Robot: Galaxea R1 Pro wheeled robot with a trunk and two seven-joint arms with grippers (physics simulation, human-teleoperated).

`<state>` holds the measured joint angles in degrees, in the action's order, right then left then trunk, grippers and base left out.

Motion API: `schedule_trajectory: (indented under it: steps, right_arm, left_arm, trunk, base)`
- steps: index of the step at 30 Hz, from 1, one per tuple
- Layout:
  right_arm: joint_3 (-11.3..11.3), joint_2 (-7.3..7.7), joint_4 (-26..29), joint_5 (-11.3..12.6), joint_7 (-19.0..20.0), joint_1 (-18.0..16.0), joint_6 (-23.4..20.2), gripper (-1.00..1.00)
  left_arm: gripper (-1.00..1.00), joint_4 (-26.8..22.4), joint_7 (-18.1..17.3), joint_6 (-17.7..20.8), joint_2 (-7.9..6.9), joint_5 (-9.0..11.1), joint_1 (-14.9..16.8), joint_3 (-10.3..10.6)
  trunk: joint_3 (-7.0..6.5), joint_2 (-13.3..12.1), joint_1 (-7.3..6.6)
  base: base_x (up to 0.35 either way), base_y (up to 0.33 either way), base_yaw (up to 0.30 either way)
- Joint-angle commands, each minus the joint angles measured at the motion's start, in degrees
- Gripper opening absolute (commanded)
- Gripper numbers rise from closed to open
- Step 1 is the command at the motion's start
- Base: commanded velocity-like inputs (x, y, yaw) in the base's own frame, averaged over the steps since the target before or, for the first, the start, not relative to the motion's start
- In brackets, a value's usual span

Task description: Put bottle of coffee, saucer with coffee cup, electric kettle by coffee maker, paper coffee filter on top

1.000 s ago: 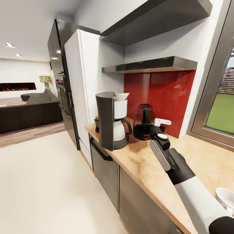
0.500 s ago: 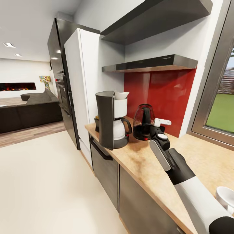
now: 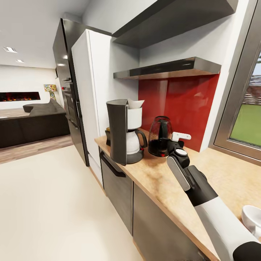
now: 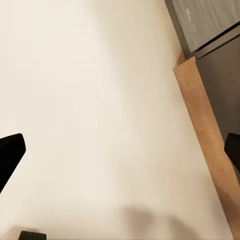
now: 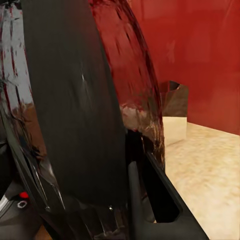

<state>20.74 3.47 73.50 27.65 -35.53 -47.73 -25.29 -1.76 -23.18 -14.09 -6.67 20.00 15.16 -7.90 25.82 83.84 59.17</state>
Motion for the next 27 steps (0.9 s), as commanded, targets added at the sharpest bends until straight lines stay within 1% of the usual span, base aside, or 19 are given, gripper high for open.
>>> schedule_trajectory:
  steps: [1,2,5,21,27]
  right_arm:
    - [0.18,0.06,0.09,0.12,-0.5,-0.08,-0.13,-1.0]
    - [0.18,0.06,0.08,0.12,-0.5,-0.08,-0.13,-1.0]
    - [0.18,0.05,0.07,0.12,-0.5,-0.08,-0.13,-1.0]
    - [0.18,0.05,0.07,0.12,-0.5,0.0,-0.19,-1.0]
    - [0.26,0.05,-1.34,0.04,-0.43,0.01,-0.12,-1.0]
  left_arm:
    - [1.0,0.09,-0.35,-0.06,-0.01,-0.05,0.05,-0.44]
    - [1.0,0.09,-0.35,-0.06,-0.01,-0.05,0.05,-0.45]
    - [1.0,0.09,-0.36,-0.06,-0.01,-0.05,0.05,-0.45]
    - [1.0,0.09,-0.32,-0.06,-0.01,-0.05,0.05,-0.44]
    - [1.0,0.09,-0.29,-0.06,-0.01,-0.05,0.05,-0.41]
  trunk:
    - [0.06,0.04,0.0]
    - [0.06,0.04,0.0]
    - [0.6,1.24,0.66]
    - [0.6,1.24,0.66]
    - [0.65,1.24,0.66]
  base:
    - [0.0,0.0,0.0]
    - [0.0,0.0,0.0]
    - [0.0,0.0,0.0]
    - [0.0,0.0,0.0]
    - [0.0,0.0,0.0]
